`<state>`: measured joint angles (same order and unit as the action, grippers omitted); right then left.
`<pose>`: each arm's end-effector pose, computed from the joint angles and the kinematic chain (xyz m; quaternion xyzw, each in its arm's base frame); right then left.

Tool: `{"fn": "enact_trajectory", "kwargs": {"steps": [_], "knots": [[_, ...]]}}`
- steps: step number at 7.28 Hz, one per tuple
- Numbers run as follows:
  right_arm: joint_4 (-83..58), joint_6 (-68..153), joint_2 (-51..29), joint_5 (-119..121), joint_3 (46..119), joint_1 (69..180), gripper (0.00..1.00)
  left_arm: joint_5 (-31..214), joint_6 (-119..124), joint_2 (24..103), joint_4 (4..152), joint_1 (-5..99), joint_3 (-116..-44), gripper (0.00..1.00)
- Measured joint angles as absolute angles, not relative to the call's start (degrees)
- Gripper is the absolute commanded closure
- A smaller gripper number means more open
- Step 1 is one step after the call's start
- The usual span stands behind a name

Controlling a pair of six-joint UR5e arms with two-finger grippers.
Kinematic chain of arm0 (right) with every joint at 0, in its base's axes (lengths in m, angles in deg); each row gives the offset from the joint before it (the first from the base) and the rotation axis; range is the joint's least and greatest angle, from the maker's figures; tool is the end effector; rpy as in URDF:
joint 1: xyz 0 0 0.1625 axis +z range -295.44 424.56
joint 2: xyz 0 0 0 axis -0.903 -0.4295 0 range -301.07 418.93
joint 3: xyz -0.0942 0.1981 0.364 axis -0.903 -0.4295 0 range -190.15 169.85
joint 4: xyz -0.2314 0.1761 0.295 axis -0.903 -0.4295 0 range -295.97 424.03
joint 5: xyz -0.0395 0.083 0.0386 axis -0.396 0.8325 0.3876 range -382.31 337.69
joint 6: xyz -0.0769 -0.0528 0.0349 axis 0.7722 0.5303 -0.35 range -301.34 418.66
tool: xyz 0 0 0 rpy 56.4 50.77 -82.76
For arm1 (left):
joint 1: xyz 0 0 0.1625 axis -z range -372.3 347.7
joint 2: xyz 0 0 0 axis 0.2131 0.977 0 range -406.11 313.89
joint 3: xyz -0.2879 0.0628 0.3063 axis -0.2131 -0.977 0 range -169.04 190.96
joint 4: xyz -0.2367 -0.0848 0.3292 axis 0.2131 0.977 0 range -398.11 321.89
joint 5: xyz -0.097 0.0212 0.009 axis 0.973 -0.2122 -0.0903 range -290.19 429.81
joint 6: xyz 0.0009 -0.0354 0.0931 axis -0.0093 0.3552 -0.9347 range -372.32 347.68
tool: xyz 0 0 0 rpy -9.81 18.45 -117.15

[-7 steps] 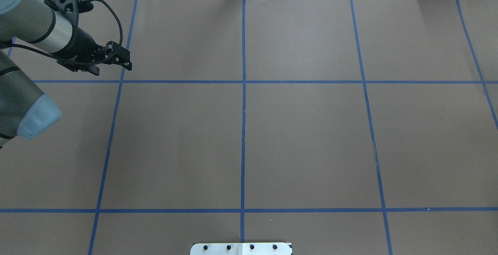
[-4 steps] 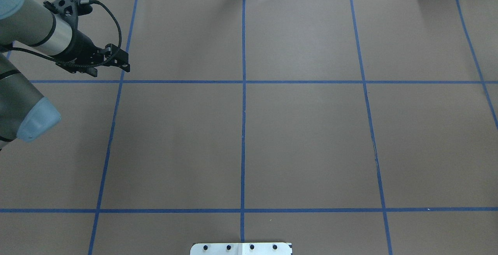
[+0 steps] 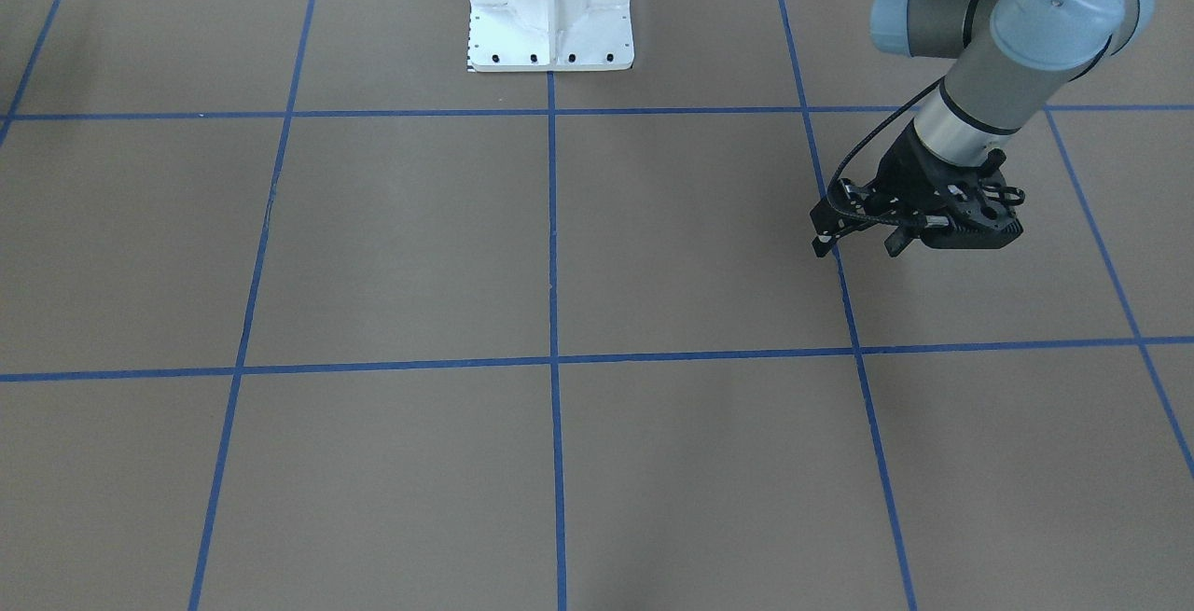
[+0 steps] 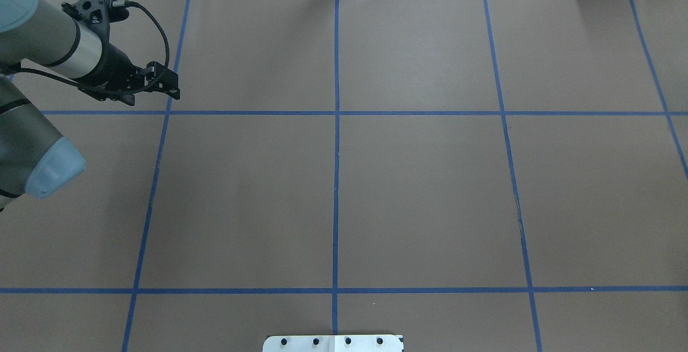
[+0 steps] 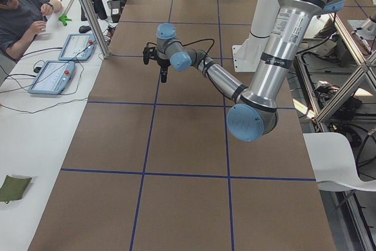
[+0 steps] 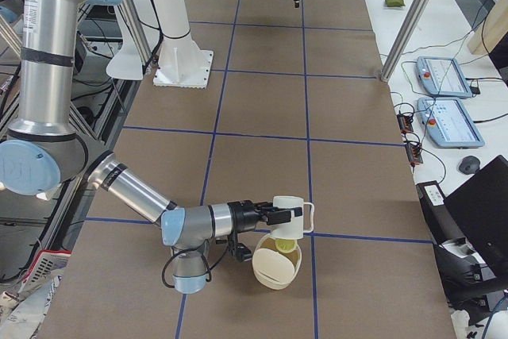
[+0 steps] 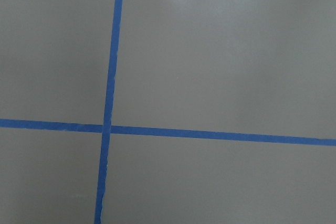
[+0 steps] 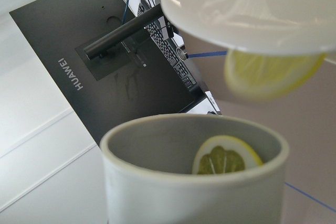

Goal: Left arm hands cup to right arm to dump lemon

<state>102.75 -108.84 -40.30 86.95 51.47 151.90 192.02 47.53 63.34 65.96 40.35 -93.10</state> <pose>0.0848 -0.3388 0.7198 -0.0563 -0.7113 0.6686 0.2095 0.2990 -0.5240 0.3300 0.0659 0.4586 -0.0619 0.8841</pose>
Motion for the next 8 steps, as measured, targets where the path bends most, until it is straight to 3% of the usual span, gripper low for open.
{"fn": "enact_trajectory", "kwargs": {"steps": [6, 8], "knots": [[105.7, -111.4, -40.9, 87.0, 50.5, 152.8, 0.98, 190.8, 47.5, 63.4, 66.0, 39.6, -93.1, 0.00], [106.4, -103.2, -40.0, 87.5, 50.7, 152.6, 0.96, 190.8, 47.5, 63.3, 66.0, 39.6, -93.1, 0.00]]}}
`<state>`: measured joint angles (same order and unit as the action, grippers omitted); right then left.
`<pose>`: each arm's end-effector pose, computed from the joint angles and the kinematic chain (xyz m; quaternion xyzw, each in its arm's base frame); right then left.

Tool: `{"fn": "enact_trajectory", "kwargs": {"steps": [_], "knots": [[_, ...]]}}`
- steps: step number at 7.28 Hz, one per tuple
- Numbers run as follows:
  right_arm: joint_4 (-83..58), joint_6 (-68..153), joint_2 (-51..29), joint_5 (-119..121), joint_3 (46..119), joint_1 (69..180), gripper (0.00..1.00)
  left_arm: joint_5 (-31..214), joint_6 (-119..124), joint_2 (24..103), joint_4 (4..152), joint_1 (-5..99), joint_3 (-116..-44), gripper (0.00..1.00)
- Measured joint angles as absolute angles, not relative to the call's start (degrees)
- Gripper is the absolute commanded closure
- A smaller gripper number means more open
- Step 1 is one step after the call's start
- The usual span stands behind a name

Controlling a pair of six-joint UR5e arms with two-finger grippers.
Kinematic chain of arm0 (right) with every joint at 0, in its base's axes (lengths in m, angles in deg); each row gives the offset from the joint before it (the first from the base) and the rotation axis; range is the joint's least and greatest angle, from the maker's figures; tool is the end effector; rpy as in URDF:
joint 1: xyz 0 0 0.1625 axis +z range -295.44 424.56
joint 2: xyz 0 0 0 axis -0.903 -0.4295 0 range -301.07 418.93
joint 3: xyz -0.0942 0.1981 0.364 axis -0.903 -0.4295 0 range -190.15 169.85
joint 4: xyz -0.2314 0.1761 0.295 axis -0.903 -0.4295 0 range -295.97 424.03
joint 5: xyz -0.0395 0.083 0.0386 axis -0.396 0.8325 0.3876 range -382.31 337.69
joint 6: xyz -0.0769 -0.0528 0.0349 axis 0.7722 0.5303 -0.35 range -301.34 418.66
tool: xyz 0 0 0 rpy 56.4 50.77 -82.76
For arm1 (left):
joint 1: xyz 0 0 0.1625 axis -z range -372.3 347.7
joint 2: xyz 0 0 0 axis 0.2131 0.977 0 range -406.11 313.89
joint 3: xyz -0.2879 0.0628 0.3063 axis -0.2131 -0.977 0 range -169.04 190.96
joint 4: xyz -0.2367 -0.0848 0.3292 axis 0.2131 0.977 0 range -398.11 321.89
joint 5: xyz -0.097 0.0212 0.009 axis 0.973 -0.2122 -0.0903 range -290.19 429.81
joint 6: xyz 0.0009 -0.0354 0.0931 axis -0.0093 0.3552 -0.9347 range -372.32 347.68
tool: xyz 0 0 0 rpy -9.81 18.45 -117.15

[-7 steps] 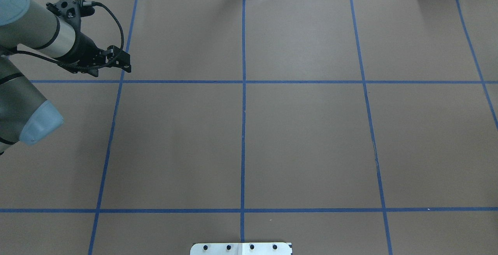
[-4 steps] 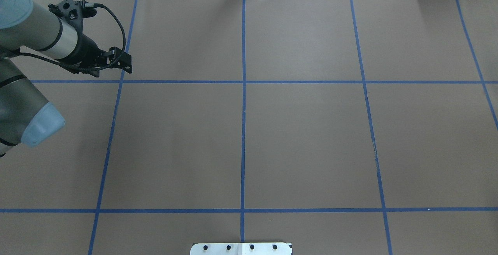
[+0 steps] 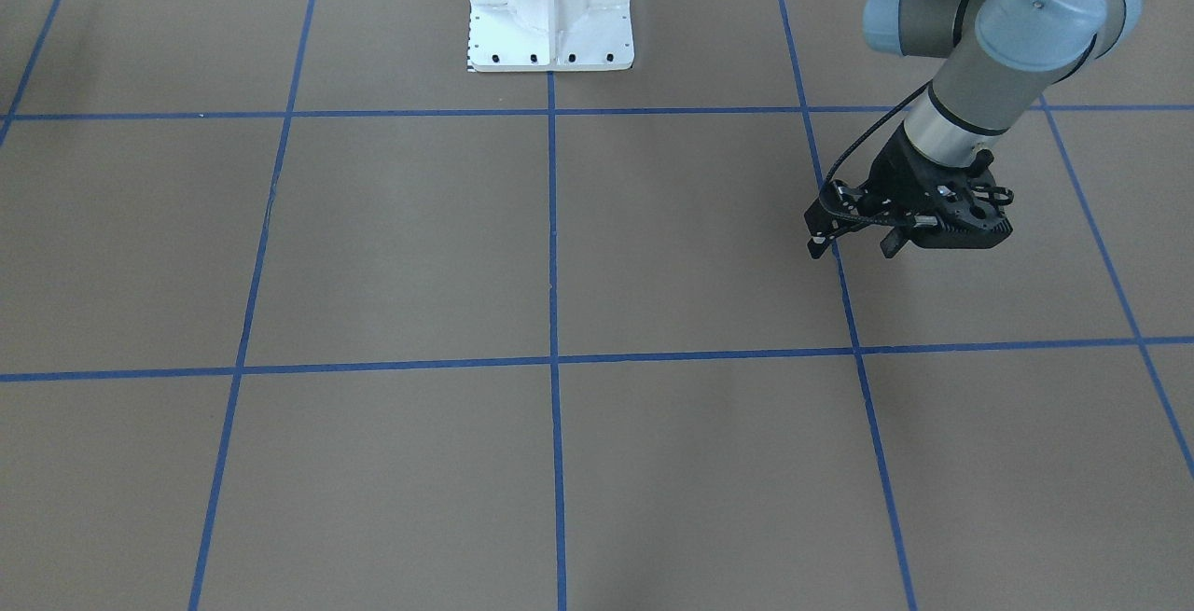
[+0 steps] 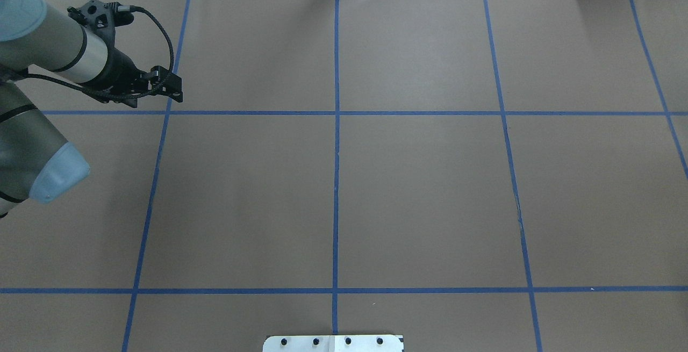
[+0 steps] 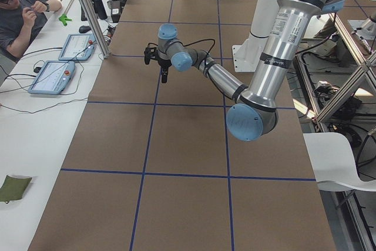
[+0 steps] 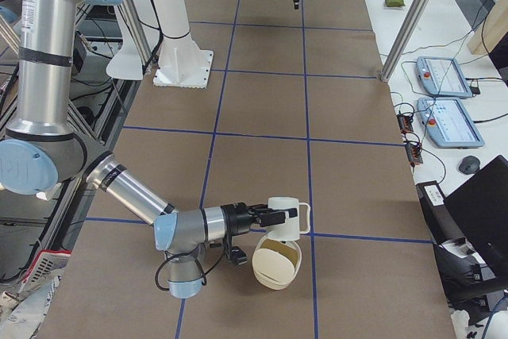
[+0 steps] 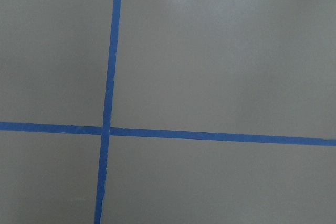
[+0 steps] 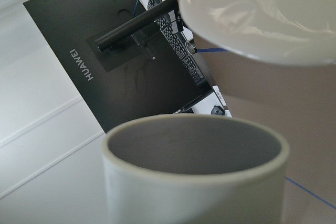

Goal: Left arm hands cup to right arm to dump lemon

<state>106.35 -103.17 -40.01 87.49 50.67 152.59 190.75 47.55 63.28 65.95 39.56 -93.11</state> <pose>0.0882 -0.3318 0.7181 -0.0142 -0.7309 0.6382 0.2413 0.3052 -0.5215 0.3313 0.0705 0.4532 -0.0608 0.8865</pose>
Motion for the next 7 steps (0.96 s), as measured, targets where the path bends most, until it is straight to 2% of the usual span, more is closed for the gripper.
{"fn": "enact_trajectory", "kwargs": {"steps": [7], "knots": [[106.4, -45.7, -39.3, 95.5, 52.1, 151.7, 0.98, 190.8, 47.7, 63.2, 65.9, 39.6, -93.4, 0.00]]}}
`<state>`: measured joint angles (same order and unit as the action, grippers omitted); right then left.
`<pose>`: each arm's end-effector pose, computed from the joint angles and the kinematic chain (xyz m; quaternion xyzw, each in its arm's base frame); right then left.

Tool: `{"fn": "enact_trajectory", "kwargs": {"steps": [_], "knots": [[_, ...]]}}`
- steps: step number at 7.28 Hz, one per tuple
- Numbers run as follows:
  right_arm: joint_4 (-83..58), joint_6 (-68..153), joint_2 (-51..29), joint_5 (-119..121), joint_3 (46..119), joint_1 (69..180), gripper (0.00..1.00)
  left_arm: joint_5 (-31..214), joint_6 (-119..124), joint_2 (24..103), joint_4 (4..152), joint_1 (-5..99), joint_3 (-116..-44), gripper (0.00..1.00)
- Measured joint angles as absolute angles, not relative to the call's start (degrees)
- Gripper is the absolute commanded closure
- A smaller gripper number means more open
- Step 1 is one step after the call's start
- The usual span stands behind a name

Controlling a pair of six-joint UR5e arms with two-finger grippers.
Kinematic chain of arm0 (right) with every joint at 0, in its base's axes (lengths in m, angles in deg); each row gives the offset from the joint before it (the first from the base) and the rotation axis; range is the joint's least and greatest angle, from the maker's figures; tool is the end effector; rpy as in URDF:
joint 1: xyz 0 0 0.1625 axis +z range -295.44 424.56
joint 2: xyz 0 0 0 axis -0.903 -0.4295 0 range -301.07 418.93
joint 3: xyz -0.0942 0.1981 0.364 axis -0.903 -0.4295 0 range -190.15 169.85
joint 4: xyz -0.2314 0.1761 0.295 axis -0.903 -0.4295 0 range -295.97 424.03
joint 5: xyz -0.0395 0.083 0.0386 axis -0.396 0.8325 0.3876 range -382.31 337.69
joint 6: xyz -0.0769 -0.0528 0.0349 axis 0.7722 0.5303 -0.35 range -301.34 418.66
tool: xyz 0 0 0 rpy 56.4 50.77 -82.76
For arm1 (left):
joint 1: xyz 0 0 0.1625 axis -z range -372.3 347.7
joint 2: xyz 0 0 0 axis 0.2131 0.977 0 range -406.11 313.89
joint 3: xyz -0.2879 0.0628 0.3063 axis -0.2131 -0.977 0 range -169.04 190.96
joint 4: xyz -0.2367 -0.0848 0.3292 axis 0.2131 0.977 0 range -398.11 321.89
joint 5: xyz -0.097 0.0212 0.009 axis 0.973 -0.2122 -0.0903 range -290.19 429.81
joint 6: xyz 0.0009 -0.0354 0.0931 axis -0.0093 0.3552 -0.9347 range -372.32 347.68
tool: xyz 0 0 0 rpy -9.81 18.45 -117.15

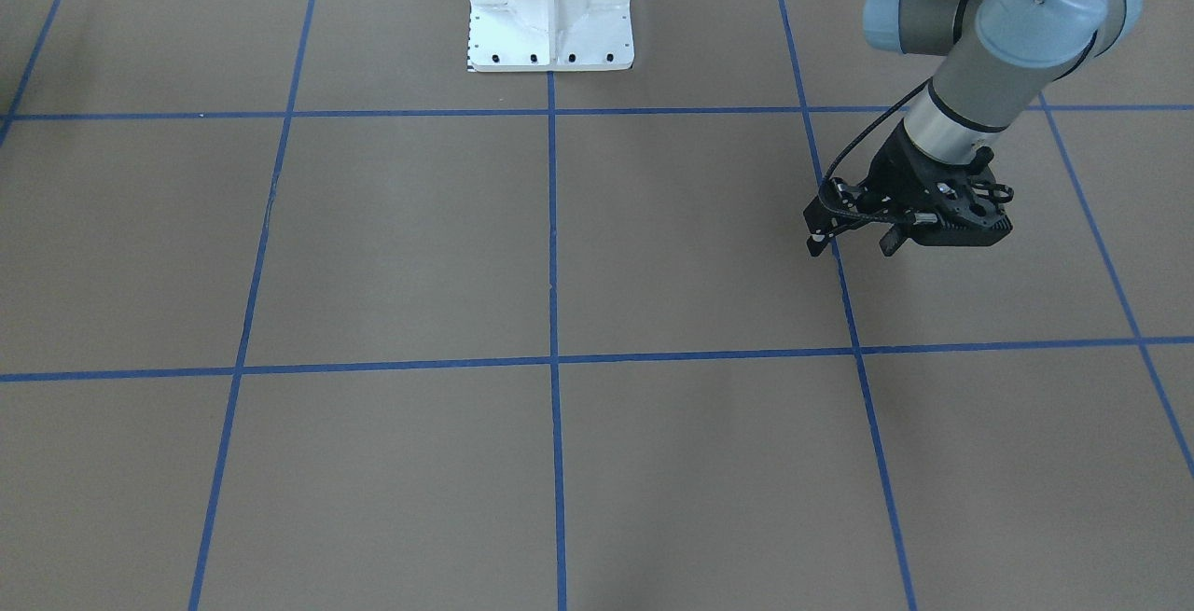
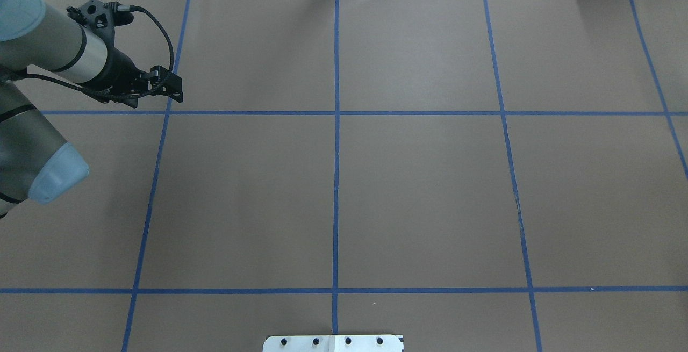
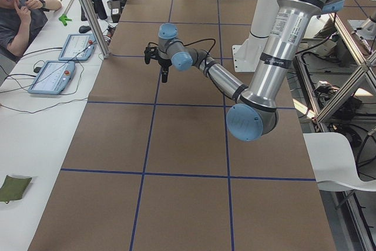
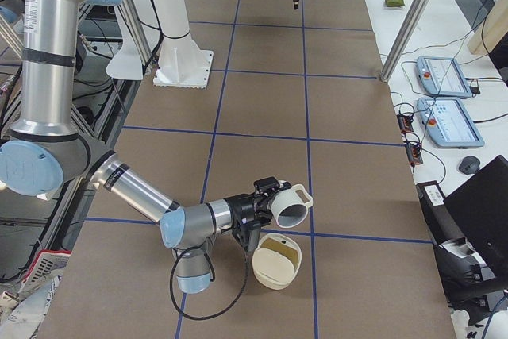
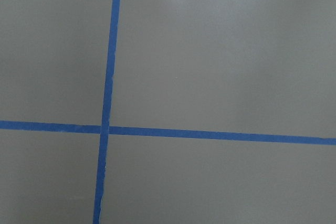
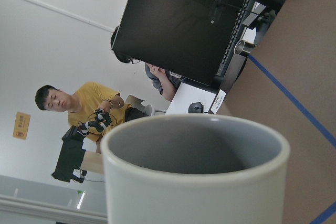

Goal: Left arm hands cup to right arm to dump lemon

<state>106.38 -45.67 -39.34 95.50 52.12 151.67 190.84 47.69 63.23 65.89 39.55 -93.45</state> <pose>0.0699 -0.3366 0.7047 0.3002 -0.6774 0.3876 0.5484 0.3044 -0.5201 0.3292 0.0706 0.4549 -0.0609 0.8856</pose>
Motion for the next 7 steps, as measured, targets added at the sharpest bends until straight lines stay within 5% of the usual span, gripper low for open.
{"fn": "enact_trajectory", "kwargs": {"steps": [3, 7], "knots": [[97.2, -26.7, -39.7, 98.3, 60.4, 151.6, 0.98, 191.0, 47.7, 63.1, 65.9, 39.6, -93.7, 0.00], [67.7, -0.2, -34.5, 98.8, 73.8, 150.5, 0.97, 191.5, 47.8, 63.1, 66.0, 39.6, -94.2, 0.00]]}}
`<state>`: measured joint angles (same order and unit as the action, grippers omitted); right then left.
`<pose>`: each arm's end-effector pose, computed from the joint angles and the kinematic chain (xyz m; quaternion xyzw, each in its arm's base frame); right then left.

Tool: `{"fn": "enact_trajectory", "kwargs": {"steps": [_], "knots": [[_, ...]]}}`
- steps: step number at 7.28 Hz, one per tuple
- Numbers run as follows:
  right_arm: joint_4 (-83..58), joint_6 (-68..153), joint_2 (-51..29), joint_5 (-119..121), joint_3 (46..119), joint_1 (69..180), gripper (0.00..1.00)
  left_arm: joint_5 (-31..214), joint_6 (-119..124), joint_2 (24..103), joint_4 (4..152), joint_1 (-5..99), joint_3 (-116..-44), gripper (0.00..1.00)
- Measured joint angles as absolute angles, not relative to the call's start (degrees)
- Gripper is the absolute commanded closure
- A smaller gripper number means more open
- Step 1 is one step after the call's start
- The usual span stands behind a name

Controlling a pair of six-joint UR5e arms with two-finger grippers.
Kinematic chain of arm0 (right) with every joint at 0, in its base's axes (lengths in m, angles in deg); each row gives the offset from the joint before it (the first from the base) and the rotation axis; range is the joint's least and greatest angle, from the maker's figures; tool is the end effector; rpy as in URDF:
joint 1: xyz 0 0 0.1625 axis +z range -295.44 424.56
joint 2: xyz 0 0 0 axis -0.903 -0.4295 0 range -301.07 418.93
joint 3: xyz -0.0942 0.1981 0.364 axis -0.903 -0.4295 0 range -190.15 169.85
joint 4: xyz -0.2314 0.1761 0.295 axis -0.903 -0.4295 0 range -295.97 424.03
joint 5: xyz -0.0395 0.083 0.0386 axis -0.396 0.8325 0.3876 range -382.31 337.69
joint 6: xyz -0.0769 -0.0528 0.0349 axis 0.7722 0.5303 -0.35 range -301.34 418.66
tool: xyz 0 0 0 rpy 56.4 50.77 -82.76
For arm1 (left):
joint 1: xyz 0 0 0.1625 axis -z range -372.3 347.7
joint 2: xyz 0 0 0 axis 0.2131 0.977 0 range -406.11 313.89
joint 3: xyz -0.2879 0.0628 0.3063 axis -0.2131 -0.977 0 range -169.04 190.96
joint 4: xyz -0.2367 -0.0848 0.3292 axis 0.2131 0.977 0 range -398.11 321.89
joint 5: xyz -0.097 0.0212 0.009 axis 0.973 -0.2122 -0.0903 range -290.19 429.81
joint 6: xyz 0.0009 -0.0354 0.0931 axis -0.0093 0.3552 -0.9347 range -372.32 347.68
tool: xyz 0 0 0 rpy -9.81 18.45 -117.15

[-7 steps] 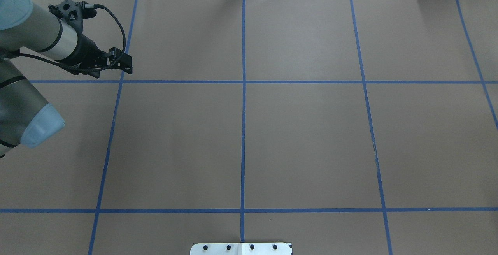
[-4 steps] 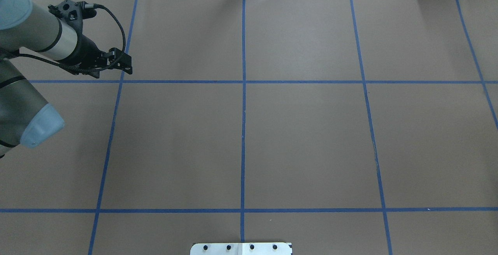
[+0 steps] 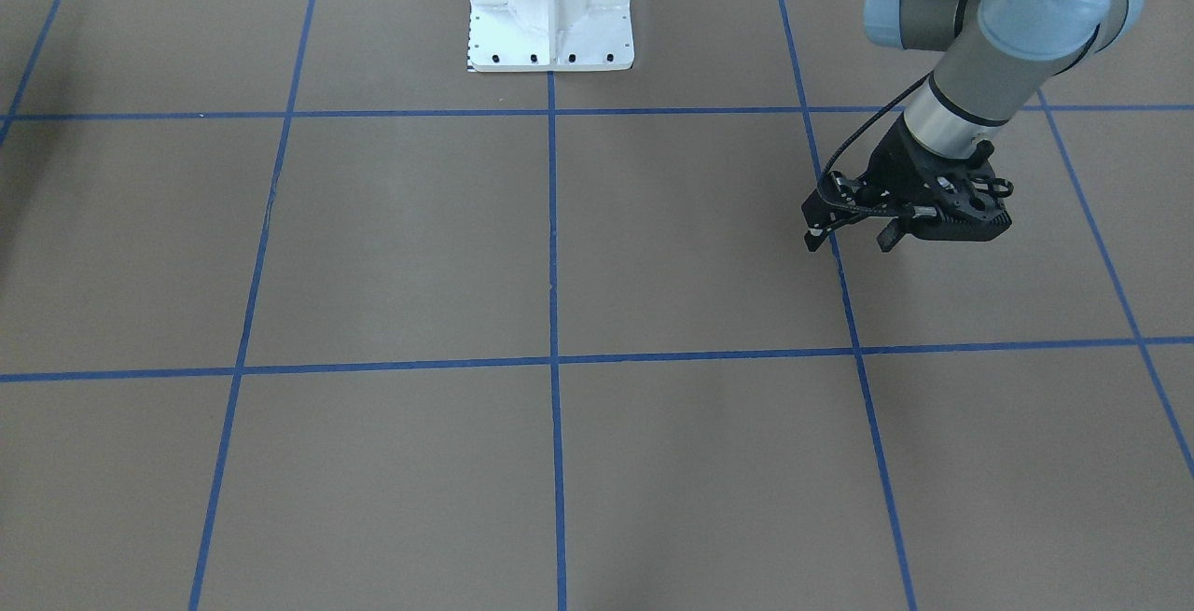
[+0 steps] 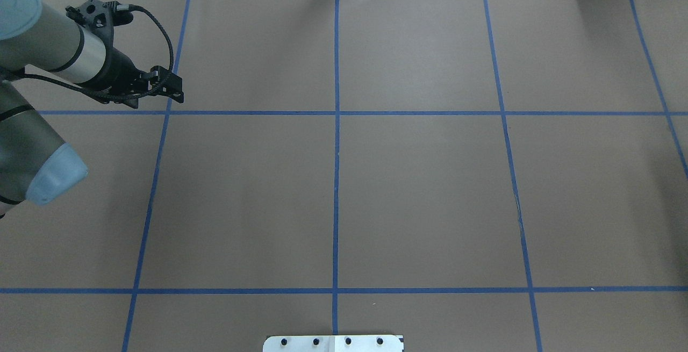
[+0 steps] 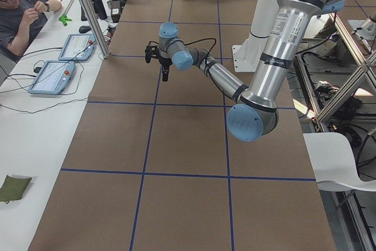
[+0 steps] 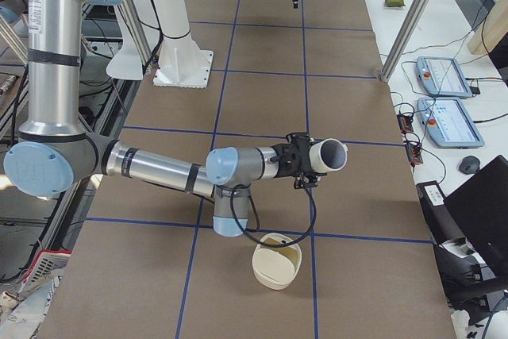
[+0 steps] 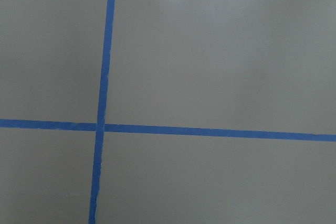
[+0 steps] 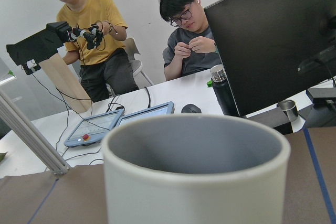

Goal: Left arm hands cup to right arm to dump lemon

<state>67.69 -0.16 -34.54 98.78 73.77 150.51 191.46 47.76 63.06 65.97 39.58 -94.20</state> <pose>0.0494 -0.4607 0.5613 0.4469 -0.5064 0.1696 0.7177 0.3023 -0.5166 0.3245 0.0703 0.4610 -0.0575 0.8827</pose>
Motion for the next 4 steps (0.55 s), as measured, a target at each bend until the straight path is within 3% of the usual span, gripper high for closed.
{"fn": "enact_trajectory", "kwargs": {"steps": [4], "knots": [[49.6, 23.4, -24.3, 85.0, 74.8, 138.0, 0.97, 191.8, 47.9, 63.0, 66.0, 39.6, -94.1, 0.00]]}}
